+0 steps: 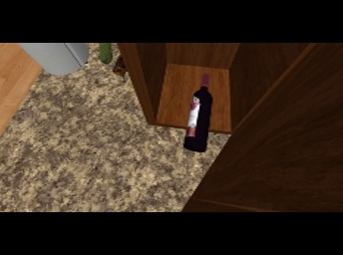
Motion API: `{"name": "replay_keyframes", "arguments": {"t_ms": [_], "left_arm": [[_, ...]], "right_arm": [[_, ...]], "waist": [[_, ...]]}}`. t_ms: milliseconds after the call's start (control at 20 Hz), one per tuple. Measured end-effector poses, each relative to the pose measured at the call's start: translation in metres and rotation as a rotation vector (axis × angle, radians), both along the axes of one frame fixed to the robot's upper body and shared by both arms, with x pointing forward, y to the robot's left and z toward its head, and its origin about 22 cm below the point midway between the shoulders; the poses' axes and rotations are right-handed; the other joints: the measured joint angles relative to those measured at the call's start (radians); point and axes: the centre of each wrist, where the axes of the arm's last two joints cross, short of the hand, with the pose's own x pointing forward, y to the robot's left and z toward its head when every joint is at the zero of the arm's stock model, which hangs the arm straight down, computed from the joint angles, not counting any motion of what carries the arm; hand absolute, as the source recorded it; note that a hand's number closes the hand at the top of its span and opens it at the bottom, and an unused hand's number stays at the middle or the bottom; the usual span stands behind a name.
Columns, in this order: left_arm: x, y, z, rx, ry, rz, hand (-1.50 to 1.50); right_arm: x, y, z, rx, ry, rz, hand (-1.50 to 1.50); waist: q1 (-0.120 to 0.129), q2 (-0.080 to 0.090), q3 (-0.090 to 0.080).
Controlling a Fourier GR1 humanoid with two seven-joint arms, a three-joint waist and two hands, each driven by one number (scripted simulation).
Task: Pick up the wine, place it into the cabinet and close the cabinet
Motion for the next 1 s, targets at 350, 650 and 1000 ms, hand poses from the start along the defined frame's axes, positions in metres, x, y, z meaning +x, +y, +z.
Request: {"name": "replay_keyframes", "arguments": {"t_ms": [350,650,1000], "left_arm": [[0.002,-0.003,0.001,-0.006,-0.009,-0.026,1.50],[0.007,-0.007,0.004,-0.009,-0.023,-0.061,1.50],[0.013,-0.011,0.006,-0.014,-0.036,-0.091,1.50]], "right_arm": [[0.018,-0.001,0.001,-0.011,-0.025,-0.037,1.50],[0.058,0.015,0.006,0.012,-0.022,-0.162,1.50],[0.105,0.049,0.027,-0.018,-0.063,-0.325,1.50]], "waist": [[0.027,0.013,-0.001],[0.058,0.023,0.000],[0.098,0.032,0.002]]}}
